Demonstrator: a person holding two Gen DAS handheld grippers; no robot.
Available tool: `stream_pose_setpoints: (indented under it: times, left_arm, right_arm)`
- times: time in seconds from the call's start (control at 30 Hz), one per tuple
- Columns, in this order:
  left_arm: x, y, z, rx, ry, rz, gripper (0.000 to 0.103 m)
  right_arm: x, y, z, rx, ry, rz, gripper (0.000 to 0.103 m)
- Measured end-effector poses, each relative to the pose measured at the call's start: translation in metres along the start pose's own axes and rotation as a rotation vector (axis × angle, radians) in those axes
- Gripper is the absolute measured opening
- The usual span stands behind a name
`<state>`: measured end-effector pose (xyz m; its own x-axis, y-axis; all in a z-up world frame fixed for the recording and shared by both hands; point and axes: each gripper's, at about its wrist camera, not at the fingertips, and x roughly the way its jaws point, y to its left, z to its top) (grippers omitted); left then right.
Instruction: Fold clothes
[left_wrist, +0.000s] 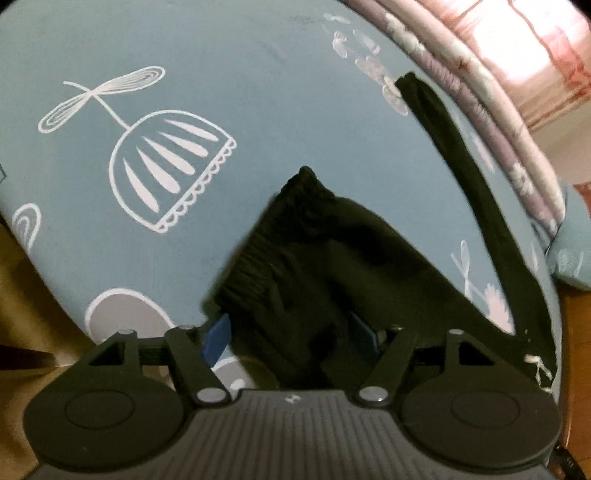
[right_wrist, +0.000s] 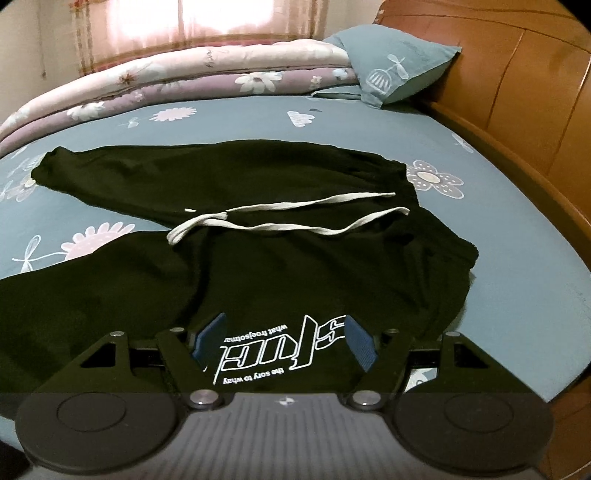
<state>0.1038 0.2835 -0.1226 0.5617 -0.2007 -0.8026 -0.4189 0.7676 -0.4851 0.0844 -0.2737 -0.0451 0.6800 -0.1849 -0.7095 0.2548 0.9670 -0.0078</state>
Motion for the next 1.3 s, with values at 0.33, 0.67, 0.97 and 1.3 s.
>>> stream_pose_setpoints:
  times: [0.33, 0.67, 0.97, 1.3]
  left_arm:
    - [-0.019, -0.009, -0.004, 0.034, -0.124, 0.094, 0.004]
    - [-0.034, 0.011, 0.005, -0.042, -0.122, 0.187, 0.005]
    - [-0.026, 0.012, -0.002, -0.026, -0.106, 0.235, 0.007]
    - [-0.022, 0.006, 0.000, -0.020, -0.092, 0.273, 0.010]
  right_arm:
    - [-0.006, -0.004, -0.001, 0.004, -0.005, -0.024, 0.075]
    - [0.004, -0.027, -0.004, 0.046, 0.018, -0.075, 0.075]
    - [0.042, -0.122, 0.000, 0.382, 0.054, -0.149, 0.075]
    - [0.097, -0.200, -0.003, 0.796, 0.085, 0.043, 0.045]
